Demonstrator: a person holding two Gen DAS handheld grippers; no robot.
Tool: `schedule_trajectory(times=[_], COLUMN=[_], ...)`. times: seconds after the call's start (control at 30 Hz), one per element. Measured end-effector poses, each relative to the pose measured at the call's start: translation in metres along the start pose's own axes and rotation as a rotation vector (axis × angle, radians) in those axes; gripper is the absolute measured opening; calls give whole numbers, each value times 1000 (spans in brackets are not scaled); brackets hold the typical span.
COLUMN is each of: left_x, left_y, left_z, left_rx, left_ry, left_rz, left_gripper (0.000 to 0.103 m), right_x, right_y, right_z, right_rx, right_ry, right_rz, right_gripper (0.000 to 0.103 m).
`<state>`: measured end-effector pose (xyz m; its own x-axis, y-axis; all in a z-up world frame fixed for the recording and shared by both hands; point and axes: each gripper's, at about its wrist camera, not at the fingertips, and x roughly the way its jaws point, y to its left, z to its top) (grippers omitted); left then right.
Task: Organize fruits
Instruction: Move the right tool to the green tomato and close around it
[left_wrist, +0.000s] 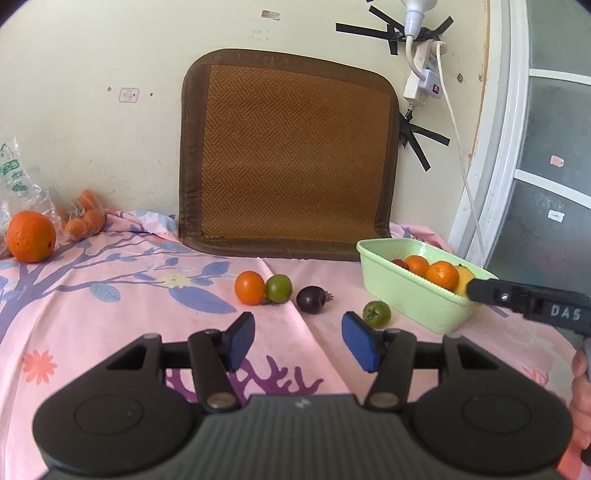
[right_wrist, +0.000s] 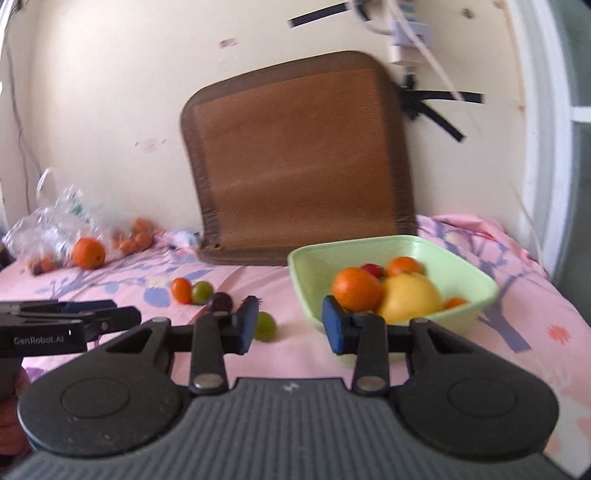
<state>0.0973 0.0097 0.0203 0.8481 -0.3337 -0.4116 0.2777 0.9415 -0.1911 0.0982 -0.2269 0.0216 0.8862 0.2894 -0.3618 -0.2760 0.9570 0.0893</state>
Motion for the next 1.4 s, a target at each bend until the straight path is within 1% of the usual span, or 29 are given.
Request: schedule_trajectory(times=[0.1, 0.2, 0.27, 0.37, 0.43, 0.57, 0.63, 0.67, 0.77, 0.83, 0.93, 0.97, 1.0, 1.07, 1.1, 1.2, 1.23, 1.4], left_x=[1, 4, 7, 10, 12, 13, 13, 13, 14, 14, 13, 11, 11, 12, 11, 2, 0, 2], left_y=[11, 25, 34, 44, 49, 54, 56, 57, 60, 63, 69, 71, 73, 77, 78, 81, 82, 90], left_z=[1, 3, 4, 4, 4, 4, 3, 3, 4, 4, 5, 5, 5, 5, 6, 10, 10, 10], left_rx=[-59, -139, -186, -249, -277, -311, -320, -325, -346, -364, -383, -388, -391, -406, -406, -387, -383, -419], left_ry=[5, 19, 29, 41, 45, 46, 45, 45, 44, 46, 36, 26, 24, 28, 24, -31, -44, -35], left_rz=[-7, -26, -35, -48, -56, -64, -65, -67, -71, -79, -70, -60, -54, -51, -43, -7, 9, 32], left_gripper=[50, 50, 50, 50, 50, 50, 50, 50, 50, 50, 50, 50, 50, 50, 50, 50, 52, 53], right_x=[33, 65, 82, 104, 116, 132, 140, 143, 154, 160, 156, 153, 150, 144, 141, 130, 128, 107], right_y=[23, 32, 34, 37, 40, 49, 55, 56, 59, 60, 64, 64, 62, 61, 62, 68, 70, 84], right_z=[12, 24, 30, 36, 39, 39, 39, 41, 46, 48, 48, 48, 48, 49, 48, 44, 43, 31], right_rx=[-105, -151, -150, -98, -78, -83, -103, -107, -118, -101, -132, -135, -122, -105, -112, -153, -161, -235], right_ry=[53, 102, 130, 173, 192, 230, 240, 236, 251, 302, 300, 293, 290, 285, 284, 277, 280, 279], right_rz=[49, 86, 104, 150, 178, 236, 251, 258, 285, 358, 370, 379, 387, 397, 402, 417, 425, 444], right_gripper=[38, 38, 38, 38, 38, 39, 44, 52, 54, 54, 52, 51, 47, 43, 43, 43, 43, 43])
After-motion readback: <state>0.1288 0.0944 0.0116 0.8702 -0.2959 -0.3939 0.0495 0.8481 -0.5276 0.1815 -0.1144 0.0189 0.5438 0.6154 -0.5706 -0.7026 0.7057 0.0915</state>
